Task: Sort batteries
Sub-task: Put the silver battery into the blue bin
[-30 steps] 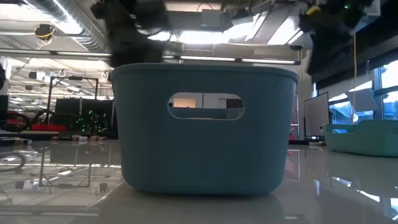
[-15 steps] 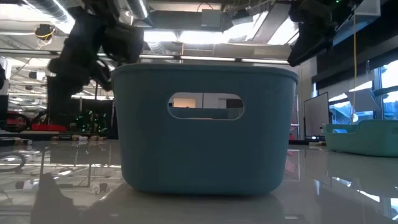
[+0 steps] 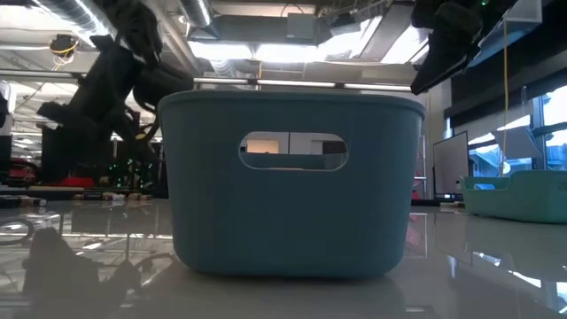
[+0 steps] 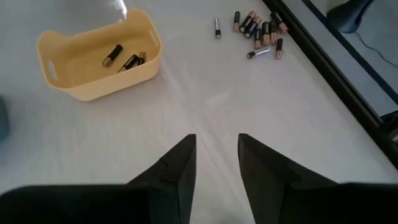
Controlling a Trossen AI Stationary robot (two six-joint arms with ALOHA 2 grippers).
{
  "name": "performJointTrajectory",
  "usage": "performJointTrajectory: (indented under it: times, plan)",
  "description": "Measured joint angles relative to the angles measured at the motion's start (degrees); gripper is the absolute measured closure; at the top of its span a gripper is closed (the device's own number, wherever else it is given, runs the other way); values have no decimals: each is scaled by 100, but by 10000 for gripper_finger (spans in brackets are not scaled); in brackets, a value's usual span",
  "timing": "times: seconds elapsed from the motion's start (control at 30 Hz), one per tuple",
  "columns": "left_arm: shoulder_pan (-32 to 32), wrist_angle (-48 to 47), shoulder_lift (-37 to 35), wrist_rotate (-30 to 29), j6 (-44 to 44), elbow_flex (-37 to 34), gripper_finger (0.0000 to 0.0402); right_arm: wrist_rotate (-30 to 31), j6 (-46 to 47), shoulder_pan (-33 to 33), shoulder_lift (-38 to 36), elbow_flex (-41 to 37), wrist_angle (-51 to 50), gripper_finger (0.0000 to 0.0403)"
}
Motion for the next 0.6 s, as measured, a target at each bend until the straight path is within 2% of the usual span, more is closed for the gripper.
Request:
performJointTrajectory:
  times: [0.23, 0.6]
  plan:
    - [-18, 197, 452, -20, 446, -243, 247, -62, 123, 0, 0, -2, 147, 284]
    - [-26, 423, 976, -73, 511, -368, 258, -49, 467, 0, 0, -2, 469, 284]
